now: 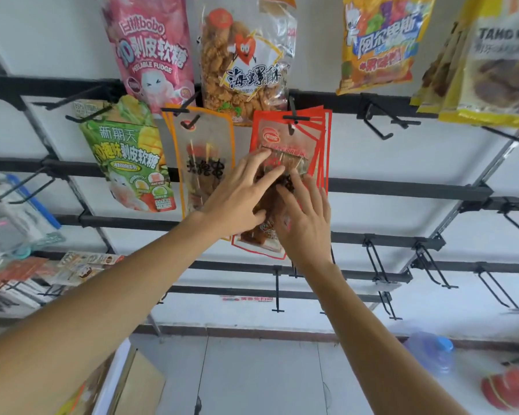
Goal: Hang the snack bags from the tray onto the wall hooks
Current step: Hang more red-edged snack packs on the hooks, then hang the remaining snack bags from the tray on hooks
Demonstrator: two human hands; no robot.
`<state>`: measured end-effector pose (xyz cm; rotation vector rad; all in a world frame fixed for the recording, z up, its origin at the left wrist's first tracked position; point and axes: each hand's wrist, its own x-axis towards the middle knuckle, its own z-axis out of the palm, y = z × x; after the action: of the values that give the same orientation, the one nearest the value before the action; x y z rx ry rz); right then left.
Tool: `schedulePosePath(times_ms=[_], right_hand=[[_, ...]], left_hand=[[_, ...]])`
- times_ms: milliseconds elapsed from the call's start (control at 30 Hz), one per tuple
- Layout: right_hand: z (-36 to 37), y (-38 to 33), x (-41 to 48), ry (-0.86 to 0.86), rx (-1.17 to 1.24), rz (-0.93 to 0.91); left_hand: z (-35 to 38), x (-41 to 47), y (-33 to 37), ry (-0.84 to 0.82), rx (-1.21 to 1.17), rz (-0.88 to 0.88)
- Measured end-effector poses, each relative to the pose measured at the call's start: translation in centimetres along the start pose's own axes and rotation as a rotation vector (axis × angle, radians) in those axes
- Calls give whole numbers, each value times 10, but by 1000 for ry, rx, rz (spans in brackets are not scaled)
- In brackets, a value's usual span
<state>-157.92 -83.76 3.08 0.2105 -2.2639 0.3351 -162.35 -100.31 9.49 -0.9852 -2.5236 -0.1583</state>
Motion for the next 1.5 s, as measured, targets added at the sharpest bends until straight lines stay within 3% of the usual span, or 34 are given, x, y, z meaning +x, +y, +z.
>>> schedulePosePath(times_ms=[167, 300, 400, 567, 867, 1033, 1267, 1367, 1500], right_hand=[[-17, -42, -7, -227, 3, 159], [-22, -85, -18, -682, 144, 289], [-16, -131, -32, -863, 151, 314], [10, -240, -62, -1017, 131, 154], [74, -383, -98, -1135, 205, -34], [135, -423, -111, -1271, 300, -68], [224, -452, -123, -1467, 364, -61], [256, -460, -130, -1558, 383, -45], [288, -474, -151, -1651, 444, 51]], left_hand=[[-16, -39, -18, -93, -194, 35], [-25, -99, -34, -249, -261, 7], [-32, -157, -51, -313, -255, -119], [-42, -266, -99, -422, -93, -394], [-43, -406, -164, -522, -92, -653], [-28, -460, -205, -484, -150, -789], [9, -513, -261, -714, -141, -940], [19, -529, -283, -683, -193, -993], [43, -557, -302, -767, -230, -1039]])
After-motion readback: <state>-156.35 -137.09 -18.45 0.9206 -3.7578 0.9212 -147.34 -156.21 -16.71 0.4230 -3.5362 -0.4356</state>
